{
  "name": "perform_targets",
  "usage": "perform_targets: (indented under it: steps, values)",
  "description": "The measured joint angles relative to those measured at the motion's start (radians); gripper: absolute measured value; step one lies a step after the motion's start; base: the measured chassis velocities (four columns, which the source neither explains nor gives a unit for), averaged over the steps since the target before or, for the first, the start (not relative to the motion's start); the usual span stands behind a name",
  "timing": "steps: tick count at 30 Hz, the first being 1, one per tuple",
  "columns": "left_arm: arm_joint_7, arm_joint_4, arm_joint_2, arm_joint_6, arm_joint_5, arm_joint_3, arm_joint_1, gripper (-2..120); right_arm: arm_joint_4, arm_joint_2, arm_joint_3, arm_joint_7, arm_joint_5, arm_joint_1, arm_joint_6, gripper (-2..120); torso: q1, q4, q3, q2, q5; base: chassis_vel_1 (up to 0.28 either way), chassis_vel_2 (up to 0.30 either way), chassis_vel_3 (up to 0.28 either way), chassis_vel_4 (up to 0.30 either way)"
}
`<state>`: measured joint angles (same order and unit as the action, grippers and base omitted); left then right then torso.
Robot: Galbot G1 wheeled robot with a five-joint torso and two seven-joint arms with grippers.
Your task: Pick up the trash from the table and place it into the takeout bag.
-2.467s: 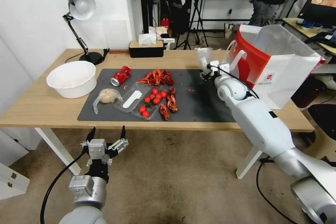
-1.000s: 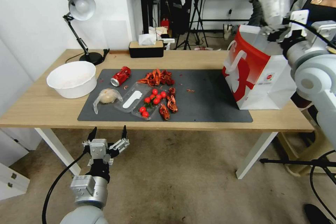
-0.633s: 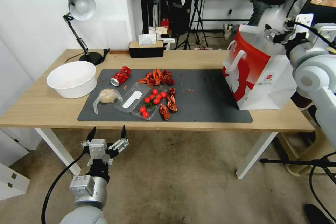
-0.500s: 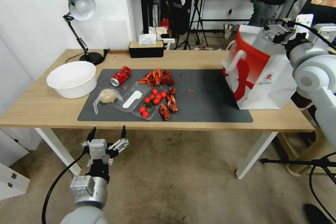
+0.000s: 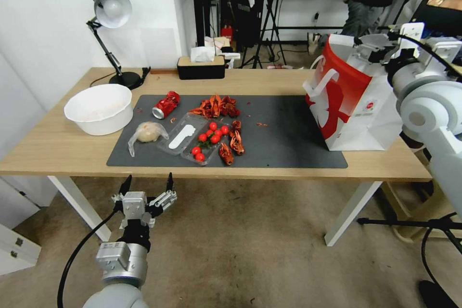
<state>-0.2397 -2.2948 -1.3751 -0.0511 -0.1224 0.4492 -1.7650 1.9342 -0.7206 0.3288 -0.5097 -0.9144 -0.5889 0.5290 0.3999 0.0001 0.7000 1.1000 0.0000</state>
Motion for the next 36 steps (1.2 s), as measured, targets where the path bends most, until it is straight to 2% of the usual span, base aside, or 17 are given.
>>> perform_targets:
  steps: [12,20,24,25,28,34,36]
  values:
    - [0.001,0.0,0.004,0.001,-0.007,0.004,0.006,100,0.135,-0.011,0.02,-0.016,-0.065,-0.098,-0.074,100,0.0,0.0,0.0,0.0,-0.0002,0.0,0.0,0.0,0.0]
    - [0.001,0.0,0.007,0.001,-0.008,0.002,0.009,100,0.252,-0.026,0.081,0.015,-0.069,-0.271,-0.146,100,0.0,-0.0002,0.0,0.0,0.0001,0.0,0.0,0.0,0.0]
    - [0.002,0.0,0.006,0.0,-0.008,-0.003,0.011,100,0.366,-0.096,0.117,0.031,0.016,-0.475,-0.183,100,0.0,-0.0001,0.0,0.0,-0.0001,0.0,0.0,0.0,0.0]
    - [0.002,0.0,0.006,0.0,-0.008,-0.003,0.011,100,0.366,-0.096,0.117,0.031,0.016,-0.475,-0.183,100,0.0,-0.0001,0.0,0.0,-0.0001,0.0,0.0,0.0,0.0]
    - [0.002,0.0,0.006,0.0,-0.008,-0.002,0.009,100,0.423,-0.163,0.119,0.039,0.106,-0.608,-0.189,100,0.0,0.0001,0.0,0.0,-0.0003,0.0,0.0,0.0,0.0]
    - [0.002,-0.002,0.005,0.001,-0.008,-0.002,0.005,100,0.443,-0.233,0.123,0.063,0.226,-0.744,-0.237,100,0.0,-0.0001,0.0,0.0,0.0,0.0,0.0,0.0,0.0]
    - [0.002,-0.003,0.005,0.001,-0.008,-0.002,0.004,100,0.447,-0.269,0.125,0.075,0.29,-0.811,-0.28,100,0.0,-0.0003,0.0,0.0,-0.0001,0.0,0.0,0.0,0.0]
